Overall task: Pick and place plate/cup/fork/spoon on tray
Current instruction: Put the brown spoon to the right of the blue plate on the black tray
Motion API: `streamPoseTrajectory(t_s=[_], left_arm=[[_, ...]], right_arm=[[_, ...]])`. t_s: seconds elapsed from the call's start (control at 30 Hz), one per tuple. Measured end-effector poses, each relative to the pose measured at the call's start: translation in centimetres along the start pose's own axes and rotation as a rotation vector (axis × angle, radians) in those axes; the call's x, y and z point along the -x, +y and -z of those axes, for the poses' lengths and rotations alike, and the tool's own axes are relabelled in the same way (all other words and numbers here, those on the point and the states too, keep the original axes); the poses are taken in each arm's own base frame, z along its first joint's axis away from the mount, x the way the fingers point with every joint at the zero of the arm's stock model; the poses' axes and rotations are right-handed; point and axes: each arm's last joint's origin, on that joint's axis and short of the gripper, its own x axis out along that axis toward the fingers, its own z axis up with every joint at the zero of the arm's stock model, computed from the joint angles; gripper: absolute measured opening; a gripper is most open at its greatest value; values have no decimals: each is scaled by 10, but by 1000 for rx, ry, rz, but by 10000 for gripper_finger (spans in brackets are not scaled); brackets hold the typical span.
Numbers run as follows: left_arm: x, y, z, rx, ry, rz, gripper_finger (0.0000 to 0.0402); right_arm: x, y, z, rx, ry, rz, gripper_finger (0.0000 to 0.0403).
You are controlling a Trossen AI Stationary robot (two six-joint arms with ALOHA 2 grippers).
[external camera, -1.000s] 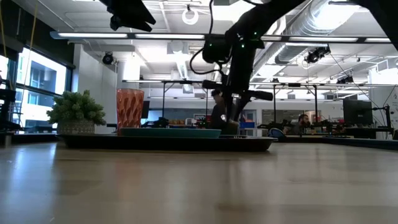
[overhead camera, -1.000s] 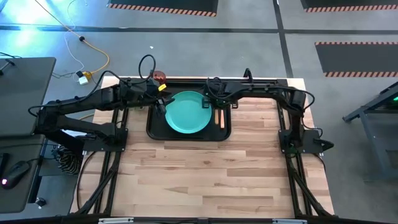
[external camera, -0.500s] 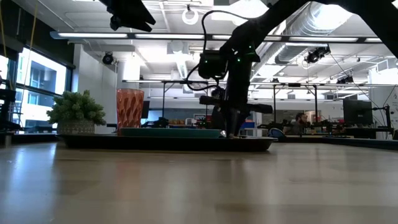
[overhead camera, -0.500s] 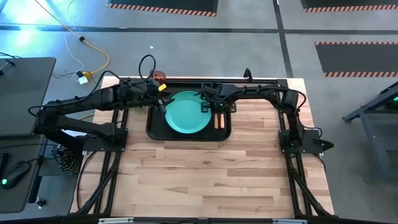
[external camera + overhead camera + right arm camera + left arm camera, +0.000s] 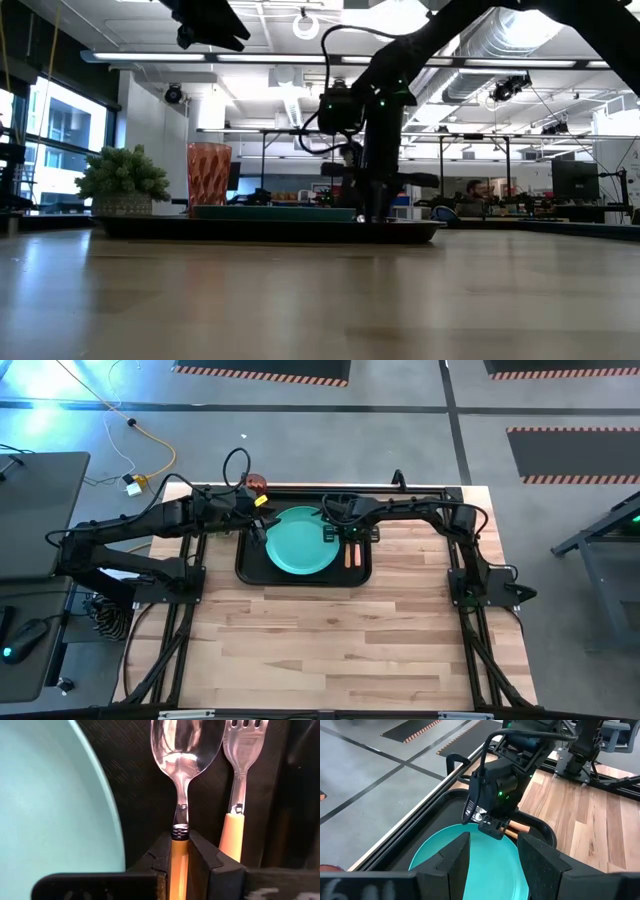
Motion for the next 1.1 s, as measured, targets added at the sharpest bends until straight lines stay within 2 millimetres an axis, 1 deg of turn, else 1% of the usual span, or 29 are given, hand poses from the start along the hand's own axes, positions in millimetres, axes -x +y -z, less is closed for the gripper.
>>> streamPoseTrajectory(t_s=[0.4,0.5,0.73,0.83,0.93,1.1], left_arm=[[0,0,0,0,1,3,156],[0,0,0,0,1,3,156],[0,0,0,0,1,3,156],[0,0,0,0,1,3,156],[0,0,0,0,1,3,156],[0,0,0,0,1,3,156]], right_arm=[[-2,1,0,-9,-13,6,28],[-2,1,0,-9,-14,8,42],[-3,0,0,-8,-13,8,98],[-3,1,0,0,-15,4,115],[-3,1,0,9,-7,-2,124],[-3,1,0,9,-5,-4,124]])
